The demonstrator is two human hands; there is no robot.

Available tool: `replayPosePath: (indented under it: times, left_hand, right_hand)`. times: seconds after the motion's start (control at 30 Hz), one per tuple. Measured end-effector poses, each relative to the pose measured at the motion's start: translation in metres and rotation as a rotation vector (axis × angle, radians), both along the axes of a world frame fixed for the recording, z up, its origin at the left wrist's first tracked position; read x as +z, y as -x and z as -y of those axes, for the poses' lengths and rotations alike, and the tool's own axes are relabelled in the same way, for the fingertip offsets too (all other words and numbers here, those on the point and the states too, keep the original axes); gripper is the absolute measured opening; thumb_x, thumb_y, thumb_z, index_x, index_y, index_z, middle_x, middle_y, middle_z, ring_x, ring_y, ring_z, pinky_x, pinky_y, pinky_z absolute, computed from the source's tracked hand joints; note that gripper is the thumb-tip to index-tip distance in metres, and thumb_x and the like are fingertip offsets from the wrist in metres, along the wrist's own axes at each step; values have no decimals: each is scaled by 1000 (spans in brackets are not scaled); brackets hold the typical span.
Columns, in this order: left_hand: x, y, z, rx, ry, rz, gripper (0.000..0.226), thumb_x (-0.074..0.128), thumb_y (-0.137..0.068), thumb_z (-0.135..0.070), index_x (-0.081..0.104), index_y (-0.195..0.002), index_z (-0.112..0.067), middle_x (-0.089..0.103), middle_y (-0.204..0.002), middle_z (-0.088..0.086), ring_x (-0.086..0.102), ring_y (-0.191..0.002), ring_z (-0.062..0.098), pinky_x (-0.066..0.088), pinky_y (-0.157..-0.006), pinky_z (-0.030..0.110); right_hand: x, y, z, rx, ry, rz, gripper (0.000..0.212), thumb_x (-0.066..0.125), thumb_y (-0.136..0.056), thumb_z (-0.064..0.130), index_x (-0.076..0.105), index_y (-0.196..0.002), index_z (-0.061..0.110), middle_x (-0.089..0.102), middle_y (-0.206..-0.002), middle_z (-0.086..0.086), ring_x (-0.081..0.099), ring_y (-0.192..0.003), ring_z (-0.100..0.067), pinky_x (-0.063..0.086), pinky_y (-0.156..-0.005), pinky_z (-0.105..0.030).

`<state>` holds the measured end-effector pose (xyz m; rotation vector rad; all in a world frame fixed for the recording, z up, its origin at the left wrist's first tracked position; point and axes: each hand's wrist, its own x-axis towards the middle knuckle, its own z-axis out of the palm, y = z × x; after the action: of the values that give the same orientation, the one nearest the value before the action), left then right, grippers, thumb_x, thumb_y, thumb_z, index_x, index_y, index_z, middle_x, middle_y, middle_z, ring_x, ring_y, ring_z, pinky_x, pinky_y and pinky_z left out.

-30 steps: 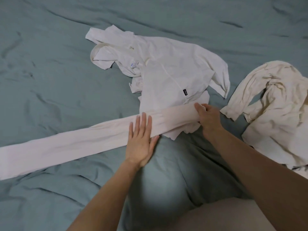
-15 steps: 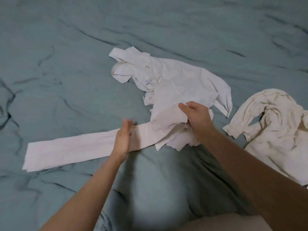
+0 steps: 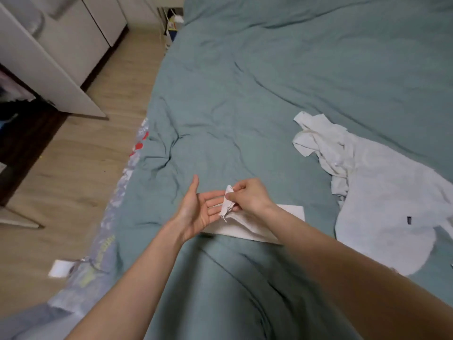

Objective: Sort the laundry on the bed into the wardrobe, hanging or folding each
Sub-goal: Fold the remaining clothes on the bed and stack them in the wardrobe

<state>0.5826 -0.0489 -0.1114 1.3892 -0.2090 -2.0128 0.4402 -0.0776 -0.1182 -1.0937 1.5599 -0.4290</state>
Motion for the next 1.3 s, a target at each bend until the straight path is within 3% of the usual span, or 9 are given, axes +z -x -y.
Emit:
replayPosePath:
  times: [0.27,0.37,0.5,0.63,0.9,1.03,1.13,1.2,1.3]
  left_hand:
    - [-78,-74,6,70,-93,143,77,15,-97,-63,59,-97,1,63,-50,7,59,-38,12,42,-37,15]
    - [-110,-89,10,69,-134,244,85,22,-97,-62,65,-107,11,70,-76,25,63,-49,15,48,-43,19]
    - [-153,-97,2,-48,97,835,33,52,-95,-41,66,-94,-11,67,-96,9,63,-93,24,51,-84,30]
    - [-154,-87,-8,-265,196,928,38,69,-85,-39,58,-110,-13,62,-102,-1,57,-93,14,37,-73,20]
    - [-172,-94,-6,-229,246,928,24,69,-87,-28,63,-90,-6,65,-86,7,61,-85,23,37,-67,26]
    - [-160,-93,-10,-137,348,928,14,69,-87,-17,60,-86,-6,60,-75,2,52,-68,11,39,-60,20]
    - [-146,-81,-11,-123,439,922,10,69,-85,-10,59,-83,-12,59,-70,-1,49,-56,-4,39,-58,11]
    - [-131,-70,-10,-89,470,943,9,69,-84,-10,61,-83,-11,60,-72,0,49,-57,-5,39,-59,12]
    - [-104,-44,-8,-43,523,1008,9,71,-81,-14,61,-81,-14,63,-78,4,50,-62,2,40,-61,16]
  right_hand:
    - [-88,-95,6,91,-24,-100,19,67,-77,8,59,-60,12,57,-62,-8,53,-63,-20,52,-74,-41]
    - [-109,-107,3,163,-31,-59,25,59,-82,8,62,-58,14,59,-59,-2,54,-63,-14,47,-72,-34]
    - [-119,-90,-2,195,226,-198,19,53,-89,5,70,-96,9,70,-95,-5,61,-89,-19,41,-84,-27]
    - [-123,-53,-42,-3,400,-360,36,43,-95,17,52,-129,8,56,-132,-7,50,-122,-22,30,-102,-24]
    - [-161,-50,-82,-218,216,-53,53,35,-104,20,13,-152,13,10,-160,3,10,-146,-5,4,-111,-10]
    - [-182,-49,-54,-166,13,-18,54,34,-104,33,16,-153,21,16,-158,6,15,-145,-10,4,-111,-12]
    - [-179,-45,-44,-244,-128,152,76,45,-82,75,35,-140,28,41,-142,9,38,-134,-11,23,-117,-26]
    - [-154,-36,-39,-352,-212,289,62,40,-90,67,45,-134,24,56,-125,8,54,-117,-12,43,-96,-13]
    - [-122,-5,-26,-527,-276,458,54,28,-103,42,45,-136,3,50,-139,-9,49,-127,-24,38,-106,-28]
